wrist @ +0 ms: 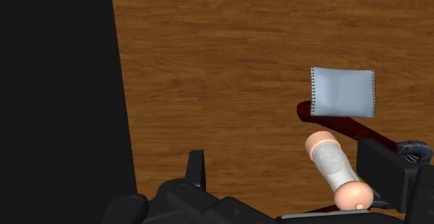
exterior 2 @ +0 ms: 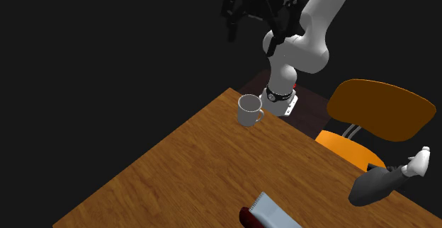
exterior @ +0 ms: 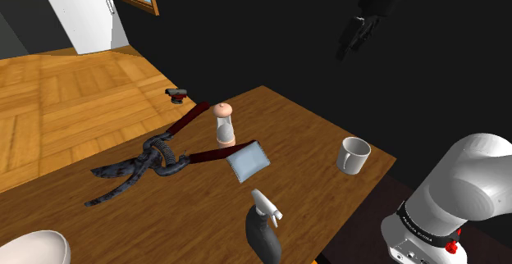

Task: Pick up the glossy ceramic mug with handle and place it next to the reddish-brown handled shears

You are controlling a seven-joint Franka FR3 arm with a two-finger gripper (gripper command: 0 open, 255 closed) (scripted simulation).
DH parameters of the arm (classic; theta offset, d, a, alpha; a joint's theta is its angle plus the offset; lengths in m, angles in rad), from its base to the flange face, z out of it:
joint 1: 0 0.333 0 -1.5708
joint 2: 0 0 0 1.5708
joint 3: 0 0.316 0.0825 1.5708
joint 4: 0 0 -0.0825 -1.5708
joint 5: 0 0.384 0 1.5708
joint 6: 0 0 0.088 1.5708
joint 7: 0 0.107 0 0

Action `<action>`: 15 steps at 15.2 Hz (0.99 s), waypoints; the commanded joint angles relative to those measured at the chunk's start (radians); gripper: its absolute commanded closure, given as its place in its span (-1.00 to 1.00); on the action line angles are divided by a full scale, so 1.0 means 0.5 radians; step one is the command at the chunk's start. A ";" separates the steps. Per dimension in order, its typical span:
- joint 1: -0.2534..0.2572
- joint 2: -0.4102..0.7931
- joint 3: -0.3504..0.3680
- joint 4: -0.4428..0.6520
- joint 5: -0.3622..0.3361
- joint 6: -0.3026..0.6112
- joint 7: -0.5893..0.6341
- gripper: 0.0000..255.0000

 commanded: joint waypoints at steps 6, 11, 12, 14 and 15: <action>0.008 -0.058 -0.061 -0.308 -0.025 0.092 -0.110 -1.00; 0.008 -0.097 -0.130 -0.598 -0.070 0.186 -0.219 -1.00; 0.006 -0.102 -0.144 -0.654 -0.081 0.205 -0.242 -1.00; 0.004 -0.109 -0.177 -0.764 -0.108 0.245 -0.284 -1.00; 0.002 -0.111 -0.194 -0.818 -0.123 0.266 -0.305 -1.00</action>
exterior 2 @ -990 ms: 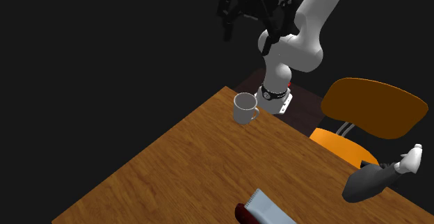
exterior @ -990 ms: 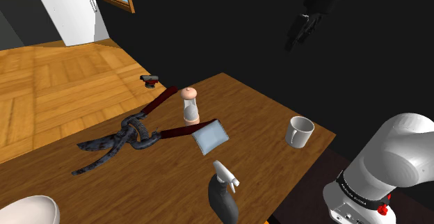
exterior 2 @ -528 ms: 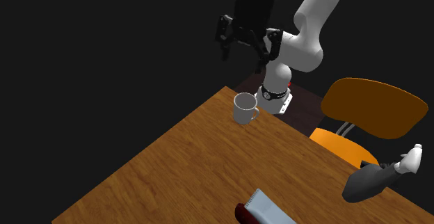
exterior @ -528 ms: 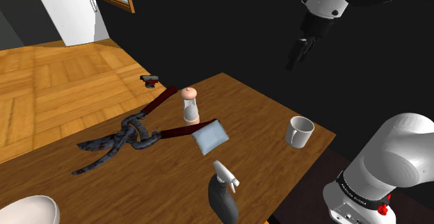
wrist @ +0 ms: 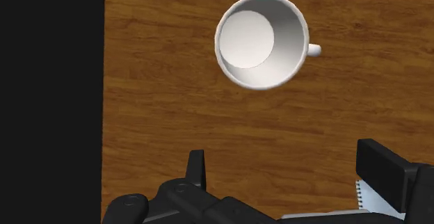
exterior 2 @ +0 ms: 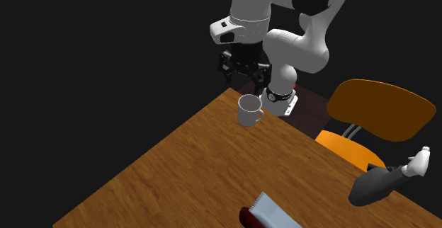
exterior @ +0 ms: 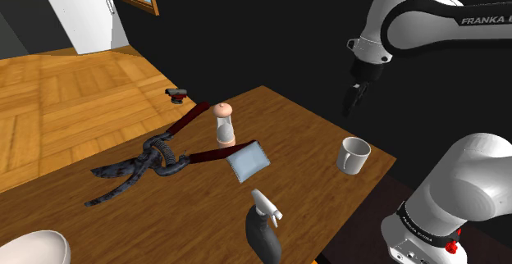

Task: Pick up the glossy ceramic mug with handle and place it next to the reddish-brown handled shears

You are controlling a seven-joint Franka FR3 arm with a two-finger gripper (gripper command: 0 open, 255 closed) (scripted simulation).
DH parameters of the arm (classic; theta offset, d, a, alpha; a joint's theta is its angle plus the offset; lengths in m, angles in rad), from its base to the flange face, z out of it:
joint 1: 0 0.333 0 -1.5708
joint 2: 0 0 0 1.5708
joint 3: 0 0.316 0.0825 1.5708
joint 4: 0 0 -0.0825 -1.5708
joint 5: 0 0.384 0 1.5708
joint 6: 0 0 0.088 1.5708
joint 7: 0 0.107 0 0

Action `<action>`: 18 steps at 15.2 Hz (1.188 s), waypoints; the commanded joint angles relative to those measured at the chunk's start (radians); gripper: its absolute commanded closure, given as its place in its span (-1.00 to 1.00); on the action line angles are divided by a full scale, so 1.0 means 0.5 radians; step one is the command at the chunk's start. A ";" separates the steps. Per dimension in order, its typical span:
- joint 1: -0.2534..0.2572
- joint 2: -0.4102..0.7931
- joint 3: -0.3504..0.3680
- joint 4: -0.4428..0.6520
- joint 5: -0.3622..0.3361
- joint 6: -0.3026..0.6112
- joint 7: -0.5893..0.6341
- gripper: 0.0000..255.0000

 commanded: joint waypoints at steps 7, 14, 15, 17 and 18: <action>-0.053 -0.029 -0.167 -0.406 -0.159 0.183 -0.166 -1.00; -0.052 0.040 -0.245 -0.604 -0.240 0.396 -0.188 -1.00; -0.051 0.053 -0.251 -0.625 -0.246 0.431 -0.186 -1.00; -0.050 0.077 -0.259 -0.658 -0.253 0.487 -0.184 -1.00; -0.050 0.076 -0.258 -0.658 -0.253 0.487 -0.184 -1.00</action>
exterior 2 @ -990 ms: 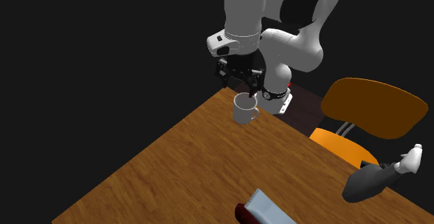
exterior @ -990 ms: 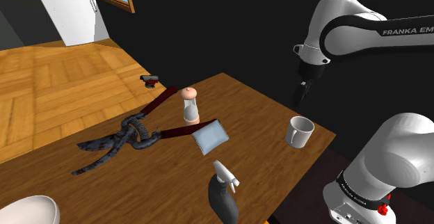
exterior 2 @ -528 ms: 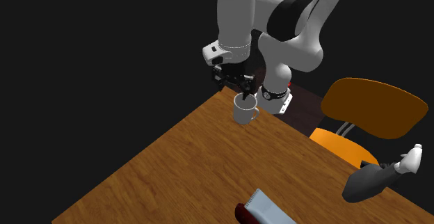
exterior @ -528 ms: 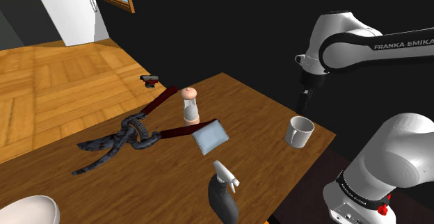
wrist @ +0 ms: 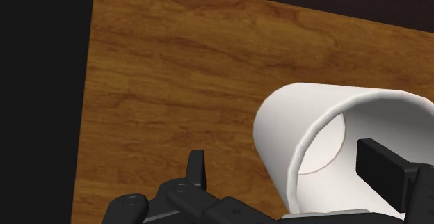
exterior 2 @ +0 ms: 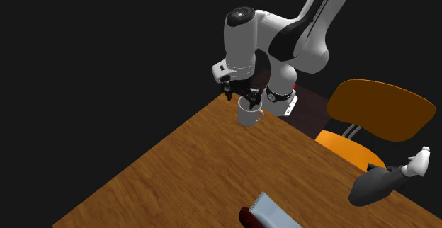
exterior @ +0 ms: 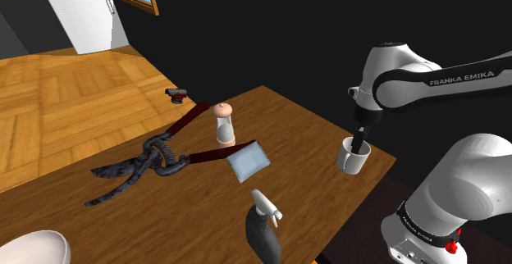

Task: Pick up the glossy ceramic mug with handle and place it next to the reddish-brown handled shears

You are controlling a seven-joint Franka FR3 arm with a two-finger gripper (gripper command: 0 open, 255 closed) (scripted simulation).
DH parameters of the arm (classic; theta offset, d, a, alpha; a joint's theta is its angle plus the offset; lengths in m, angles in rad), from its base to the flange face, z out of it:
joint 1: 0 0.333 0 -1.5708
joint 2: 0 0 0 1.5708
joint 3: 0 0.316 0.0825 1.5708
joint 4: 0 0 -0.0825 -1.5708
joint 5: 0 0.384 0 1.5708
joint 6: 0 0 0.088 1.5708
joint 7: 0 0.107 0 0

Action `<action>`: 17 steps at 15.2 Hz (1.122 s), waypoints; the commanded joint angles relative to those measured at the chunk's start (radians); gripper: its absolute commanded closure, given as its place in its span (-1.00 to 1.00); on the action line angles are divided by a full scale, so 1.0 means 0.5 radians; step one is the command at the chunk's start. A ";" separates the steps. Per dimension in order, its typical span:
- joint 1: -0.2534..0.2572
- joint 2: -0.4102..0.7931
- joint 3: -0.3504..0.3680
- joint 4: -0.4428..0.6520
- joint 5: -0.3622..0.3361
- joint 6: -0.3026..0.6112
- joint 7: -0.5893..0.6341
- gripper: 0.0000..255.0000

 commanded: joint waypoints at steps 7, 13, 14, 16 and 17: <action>-0.003 0.009 -0.003 -0.011 -0.003 0.018 -0.001 1.00; -0.003 0.009 -0.003 -0.011 -0.003 0.018 -0.001 1.00; -0.003 0.009 -0.003 -0.011 -0.003 0.018 -0.001 1.00; -0.003 0.009 -0.003 -0.011 -0.003 0.018 -0.001 1.00; -0.002 -0.012 0.000 0.007 0.001 -0.021 0.000 1.00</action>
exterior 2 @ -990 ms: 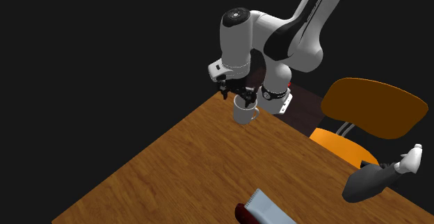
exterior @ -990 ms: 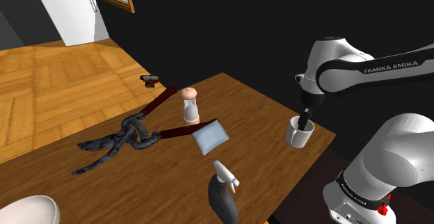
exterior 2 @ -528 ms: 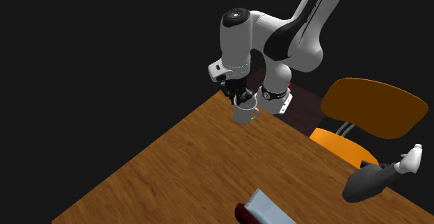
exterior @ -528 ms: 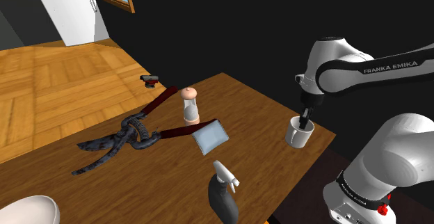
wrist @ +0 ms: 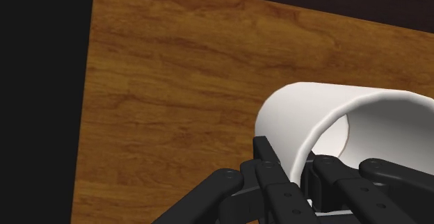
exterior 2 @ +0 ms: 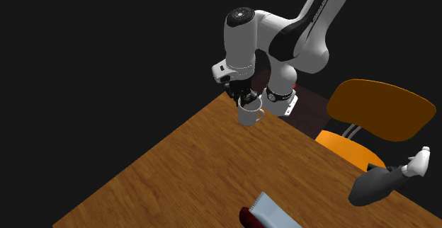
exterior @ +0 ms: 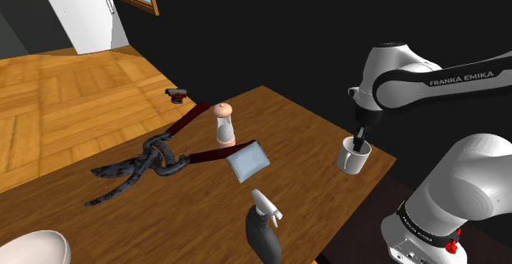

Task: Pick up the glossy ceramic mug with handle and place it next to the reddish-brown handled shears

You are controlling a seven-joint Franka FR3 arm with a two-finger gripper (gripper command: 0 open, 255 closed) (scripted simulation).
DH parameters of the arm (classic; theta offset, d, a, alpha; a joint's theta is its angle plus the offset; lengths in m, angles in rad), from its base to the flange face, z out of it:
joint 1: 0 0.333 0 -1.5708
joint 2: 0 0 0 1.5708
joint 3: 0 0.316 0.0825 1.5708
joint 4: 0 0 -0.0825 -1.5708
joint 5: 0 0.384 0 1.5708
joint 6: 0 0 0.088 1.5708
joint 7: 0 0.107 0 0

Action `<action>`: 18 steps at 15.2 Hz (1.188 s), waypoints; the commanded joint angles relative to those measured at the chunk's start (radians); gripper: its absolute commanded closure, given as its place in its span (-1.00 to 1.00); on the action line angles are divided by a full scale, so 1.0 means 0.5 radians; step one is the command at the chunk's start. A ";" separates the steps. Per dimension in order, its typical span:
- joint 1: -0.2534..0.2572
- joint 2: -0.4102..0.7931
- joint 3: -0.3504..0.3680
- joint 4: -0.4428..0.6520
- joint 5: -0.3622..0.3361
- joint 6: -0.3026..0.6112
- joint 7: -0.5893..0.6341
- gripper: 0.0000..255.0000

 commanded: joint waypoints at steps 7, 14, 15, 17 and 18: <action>0.000 -0.119 0.034 0.153 0.031 -0.271 -0.002 1.00; -0.004 -0.178 0.068 0.314 0.061 -0.492 -0.009 1.00; -0.004 -0.183 0.071 0.338 0.065 -0.521 -0.009 1.00; -0.006 -0.192 0.080 0.388 0.072 -0.579 -0.011 1.00; -0.004 -0.195 0.082 0.413 0.075 -0.608 -0.010 1.00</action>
